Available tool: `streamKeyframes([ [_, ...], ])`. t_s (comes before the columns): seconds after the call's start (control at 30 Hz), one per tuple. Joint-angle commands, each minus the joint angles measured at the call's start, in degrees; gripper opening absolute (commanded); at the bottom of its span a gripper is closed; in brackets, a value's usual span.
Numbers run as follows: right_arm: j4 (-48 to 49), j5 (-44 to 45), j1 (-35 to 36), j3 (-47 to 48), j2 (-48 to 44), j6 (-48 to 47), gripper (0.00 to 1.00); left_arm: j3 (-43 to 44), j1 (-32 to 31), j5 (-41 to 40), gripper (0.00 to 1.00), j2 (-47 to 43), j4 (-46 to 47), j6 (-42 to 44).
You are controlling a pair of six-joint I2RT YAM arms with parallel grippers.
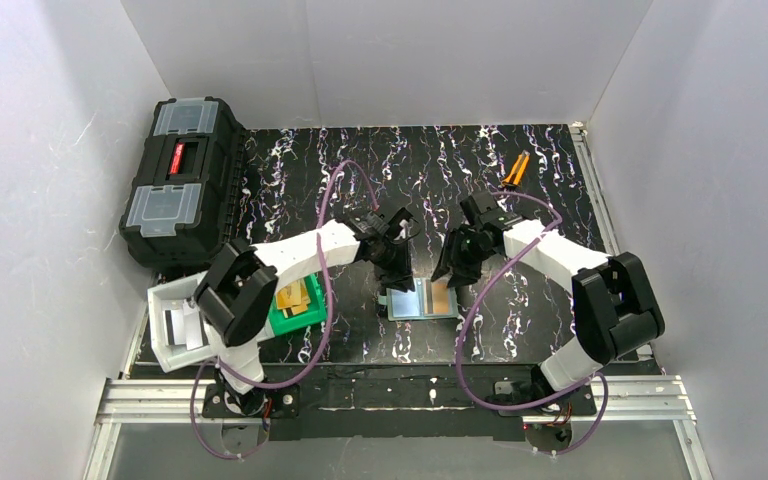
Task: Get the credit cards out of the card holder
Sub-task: Remove the credit card from the card holder.
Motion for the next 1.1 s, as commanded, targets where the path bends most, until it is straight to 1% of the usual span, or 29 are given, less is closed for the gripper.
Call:
streamKeyframes([
  [0.0, -1.44, 1.38, 0.57, -3.96, -0.82, -1.92, 0.49, 0.54, 0.05, 7.36, 0.21, 3.37, 6.70, -2.61],
  [0.1, -1.32, 1.78, 0.57, -5.02, -0.72, -2.90, 0.48, 0.53, 0.13, 9.15, 0.21, 5.41, 8.98, -3.62],
  [0.4, -1.10, 1.93, 0.66, -4.22, 2.08, -4.11, 0.33, 0.21, 0.12, 10.20, 0.20, 8.79, 10.01, -4.21],
  [0.63, -1.19, 2.86, 0.79, -4.16, 3.52, -4.26, 0.30, 0.09, 0.14, 10.64, 0.20, 10.07, 10.01, -3.98],
  [0.83, -0.91, 2.94, 1.50, -4.10, 5.11, -4.02, 0.24, -0.45, 0.08, 11.19, 0.20, 10.49, 10.58, -3.93],
  [0.93, -0.98, 3.03, 2.08, -3.90, 5.95, -3.91, 0.21, -1.35, 0.13, 11.63, 0.20, 10.78, 11.58, -4.33],
  [1.07, -0.97, 3.26, 2.75, -3.72, 6.43, -3.71, 0.20, -2.85, 0.12, 13.15, 0.18, 11.16, 14.32, -5.25],
])
